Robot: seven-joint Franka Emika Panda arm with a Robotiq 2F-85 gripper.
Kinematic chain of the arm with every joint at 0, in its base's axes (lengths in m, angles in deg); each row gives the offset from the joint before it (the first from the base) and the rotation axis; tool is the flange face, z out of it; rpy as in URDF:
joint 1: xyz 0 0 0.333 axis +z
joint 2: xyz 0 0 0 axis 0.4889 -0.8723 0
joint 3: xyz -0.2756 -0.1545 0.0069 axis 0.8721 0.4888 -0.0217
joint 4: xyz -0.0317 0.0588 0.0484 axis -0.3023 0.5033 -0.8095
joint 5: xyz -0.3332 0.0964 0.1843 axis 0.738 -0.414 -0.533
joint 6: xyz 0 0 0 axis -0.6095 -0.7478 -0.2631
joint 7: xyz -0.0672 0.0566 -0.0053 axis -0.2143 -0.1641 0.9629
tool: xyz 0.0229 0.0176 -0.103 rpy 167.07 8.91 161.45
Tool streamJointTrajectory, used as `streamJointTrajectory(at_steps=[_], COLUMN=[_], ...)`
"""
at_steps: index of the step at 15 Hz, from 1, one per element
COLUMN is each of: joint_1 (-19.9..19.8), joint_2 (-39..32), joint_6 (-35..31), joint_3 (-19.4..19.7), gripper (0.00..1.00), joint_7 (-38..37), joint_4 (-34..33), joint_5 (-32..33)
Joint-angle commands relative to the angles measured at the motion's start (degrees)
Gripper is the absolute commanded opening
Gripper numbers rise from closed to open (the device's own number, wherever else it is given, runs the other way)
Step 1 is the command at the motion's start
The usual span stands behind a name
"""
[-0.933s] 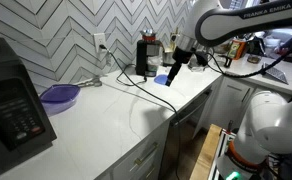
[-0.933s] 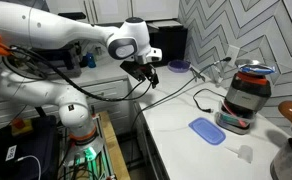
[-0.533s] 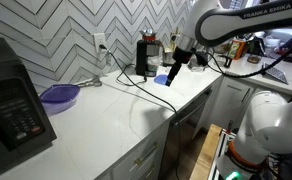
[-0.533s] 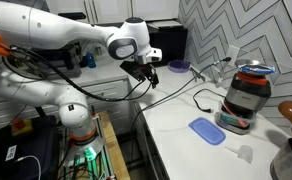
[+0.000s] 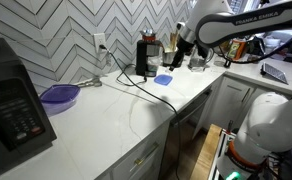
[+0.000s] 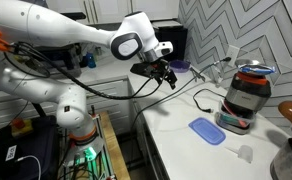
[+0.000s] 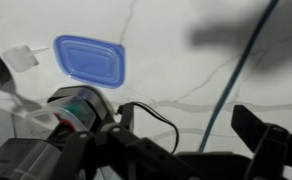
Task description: Remove the clear bowl from the coffeemaker and place it on the left side of the counter
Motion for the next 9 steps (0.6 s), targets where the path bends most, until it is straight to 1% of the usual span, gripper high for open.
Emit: streamJointTrajectory(at_steps=[1,5,7,8,9], joint_1=[-4.7,-9.0,-10.6,-8.2,-7.5], joint_2=[-7.7,-14.5,-17.1,-17.3,-15.3], joint_6=[-3.1,-7.8,-10.2,-10.5,-9.1], joint_3=[-0.6,-3.9,-5.5,-3.6,-3.0], gripper=[1.0,1.0,1.0,1.0,1.0], joint_7=[1.7,-1.9,-5.3,-5.0,-4.3], joint_4=[-3.9,-6.2,-7.7,-8.3,-6.6], joint_5=[10.1,23.5,31.6,28.7,27.8])
